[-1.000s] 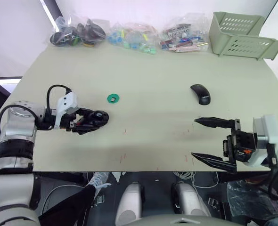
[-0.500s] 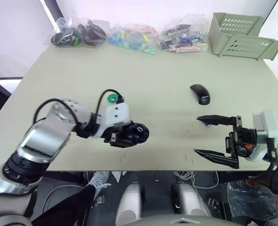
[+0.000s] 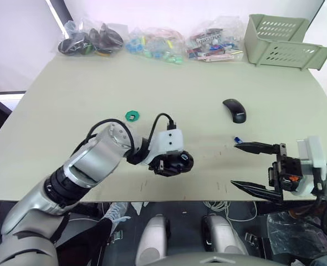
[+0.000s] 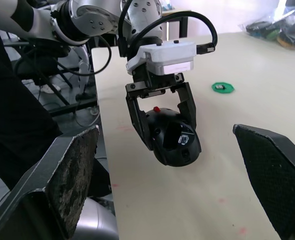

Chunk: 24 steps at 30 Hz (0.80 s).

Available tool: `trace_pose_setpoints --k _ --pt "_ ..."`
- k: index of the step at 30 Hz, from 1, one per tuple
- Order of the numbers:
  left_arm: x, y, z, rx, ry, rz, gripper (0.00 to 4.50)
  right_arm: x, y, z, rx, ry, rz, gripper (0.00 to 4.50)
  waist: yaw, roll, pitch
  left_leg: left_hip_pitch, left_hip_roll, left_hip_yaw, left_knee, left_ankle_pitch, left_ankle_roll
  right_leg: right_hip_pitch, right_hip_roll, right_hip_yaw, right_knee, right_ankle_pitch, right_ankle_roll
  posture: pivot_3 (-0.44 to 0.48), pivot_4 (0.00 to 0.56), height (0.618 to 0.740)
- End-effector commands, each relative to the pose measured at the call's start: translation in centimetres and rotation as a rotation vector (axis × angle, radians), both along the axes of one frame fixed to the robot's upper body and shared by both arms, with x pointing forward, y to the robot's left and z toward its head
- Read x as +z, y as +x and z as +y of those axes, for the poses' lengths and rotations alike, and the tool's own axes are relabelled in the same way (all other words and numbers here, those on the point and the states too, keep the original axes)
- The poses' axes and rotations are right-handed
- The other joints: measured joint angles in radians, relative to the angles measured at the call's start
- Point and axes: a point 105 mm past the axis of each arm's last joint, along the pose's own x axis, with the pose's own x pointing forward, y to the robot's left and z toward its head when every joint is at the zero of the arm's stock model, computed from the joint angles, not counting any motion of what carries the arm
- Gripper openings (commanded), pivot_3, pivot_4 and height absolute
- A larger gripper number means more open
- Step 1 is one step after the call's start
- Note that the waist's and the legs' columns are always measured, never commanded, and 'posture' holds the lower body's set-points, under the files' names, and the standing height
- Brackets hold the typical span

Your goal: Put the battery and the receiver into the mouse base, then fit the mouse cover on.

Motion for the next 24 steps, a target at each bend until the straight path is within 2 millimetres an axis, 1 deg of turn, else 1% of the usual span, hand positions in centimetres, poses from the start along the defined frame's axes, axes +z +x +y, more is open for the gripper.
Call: trace_pose_setpoints --k 1,6,10,13,16,21,22,23,24 --pt "-0.2 0.6 -1.0 0.007 0.023 -0.041 3.0 0.1 -0.6 0.0 -0.009 -0.035 -0.04 4.5 0.005 0.0 0.0 0.0 0.0 0.0 0.0 0.0 0.0 0.0 0.0 0.0 0.0 0.0 0.0 0.0 0.15 0.74" --pt "-0.9 0.7 -1.4 0.006 0.051 -0.05 3.0 -0.4 -0.9 0.0 -0.03 -0.043 -0.033 4.5 -0.002 0.0 0.0 0.0 0.0 0.0 0.0 0.0 0.0 0.0 0.0 0.001 0.0 0.0 0.0 0.0 0.15 0.74" --pt "-2.0 1.0 -1.0 0.012 0.096 -0.054 3.0 -0.9 -1.1 -0.3 -0.05 -0.062 -0.028 4.5 0.0 0.0 0.0 0.0 0.0 0.0 0.0 0.0 0.0 0.0 0.0 0.0 0.0 0.0 0.0 0.0 0.15 0.74" --pt "-3.1 0.7 -0.6 0.018 0.123 -0.037 3.0 -1.2 -1.1 -0.5 -0.062 -0.077 -0.027 4.5 0.001 0.0 0.0 0.0 0.0 0.0 0.0 0.0 0.0 0.0 0.0 0.0 0.0 0.0 -0.001 0.0 0.15 0.74" --pt "-3.7 0.5 -0.4 0.019 0.135 -0.022 3.0 -1.3 -1.1 -0.6 -0.073 -0.086 -0.026 4.5 0.001 0.0 -0.001 0.001 0.0 0.0 0.0 0.0 0.0 0.001 0.0 0.0 0.0 -0.001 -0.001 0.0 0.15 0.74" --pt "-3.8 0.4 -0.4 0.026 0.132 -0.008 3.0 -1.3 -0.6 -1.0 -0.126 -0.077 -0.031 4.5 0.001 0.001 -0.001 0.001 0.0 0.0 0.0 0.0 0.0 0.001 0.0 0.0 0.0 -0.001 -0.001 0.0 0.15 0.74" --pt "-3.7 0.4 -0.4 0.026 0.132 -0.011 3.0 -1.6 -0.4 -1.1 -0.144 -0.091 -0.012 4.5 0.001 0.001 -0.001 0.001 0.0 0.0 0.0 0.0 0.0 0.001 0.0 0.0 0.0 -0.001 -0.001 0.0 0.15 0.74" --pt "-3.7 0.5 -0.4 0.027 0.13 -0.015 3.0 -1.7 -0.1 -1.1 -0.168 -0.079 0.023 4.5 0.001 0.001 -0.001 0.001 0.0 0.0 0.0 0.0 0.0 0.001 0.0 0.0 0.0 -0.001 -0.001 0.0 0.15 0.74" --pt "-3.6 0.6 -0.4 0.027 0.129 -0.018 3.0 -1.8 0.6 -1.4 -0.222 -0.08 0.019 4.5 0.001 0.001 -0.001 0.001 0.0 0.0 0.0 0.0 0.0 0.001 0.0 0.0 0.0 -0.001 -0.001 0.0 0.15 0.74"
